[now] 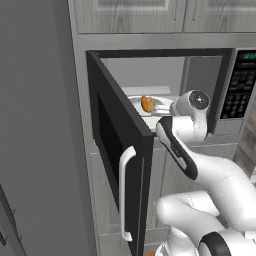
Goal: Pick the hotdog bun from the counter and place it in the microwave. Then turn on the microwave.
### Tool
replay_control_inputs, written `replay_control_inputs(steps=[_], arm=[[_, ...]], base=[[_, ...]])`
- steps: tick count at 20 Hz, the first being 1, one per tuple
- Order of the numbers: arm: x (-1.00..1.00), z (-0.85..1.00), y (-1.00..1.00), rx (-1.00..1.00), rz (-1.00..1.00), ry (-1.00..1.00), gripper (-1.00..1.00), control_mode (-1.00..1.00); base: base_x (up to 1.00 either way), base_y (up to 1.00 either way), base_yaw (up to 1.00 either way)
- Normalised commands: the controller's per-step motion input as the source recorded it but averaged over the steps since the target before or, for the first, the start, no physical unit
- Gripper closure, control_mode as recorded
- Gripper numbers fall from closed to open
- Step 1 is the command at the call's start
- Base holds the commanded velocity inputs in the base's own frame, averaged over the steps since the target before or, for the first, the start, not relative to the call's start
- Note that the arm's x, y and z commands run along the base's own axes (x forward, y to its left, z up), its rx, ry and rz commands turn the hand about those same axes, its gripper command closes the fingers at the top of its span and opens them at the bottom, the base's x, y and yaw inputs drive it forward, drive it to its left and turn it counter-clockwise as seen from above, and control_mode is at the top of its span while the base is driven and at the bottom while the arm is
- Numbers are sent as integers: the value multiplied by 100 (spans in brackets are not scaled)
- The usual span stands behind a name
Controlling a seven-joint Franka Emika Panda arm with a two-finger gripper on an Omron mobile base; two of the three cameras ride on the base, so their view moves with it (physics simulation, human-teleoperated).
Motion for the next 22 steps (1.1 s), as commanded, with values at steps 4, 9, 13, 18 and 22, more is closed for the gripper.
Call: replay_control_inputs(steps=[4, 9, 13, 18, 22], arm=[[-57, 9, -11, 3, 0, 0, -100, -100], [-62, 3, -9, 3, 0, -4, -100, -100], [-57, 3, -7, 2, 0, -4, -100, -100], [-40, 8, -8, 0, 0, -2, -100, -100], [-36, 4, -5, 0, 0, 0, -100, -100]], base=[[0, 0, 0], [0, 0, 0], [0, 0, 0], [0, 0, 0], [0, 0, 0]])
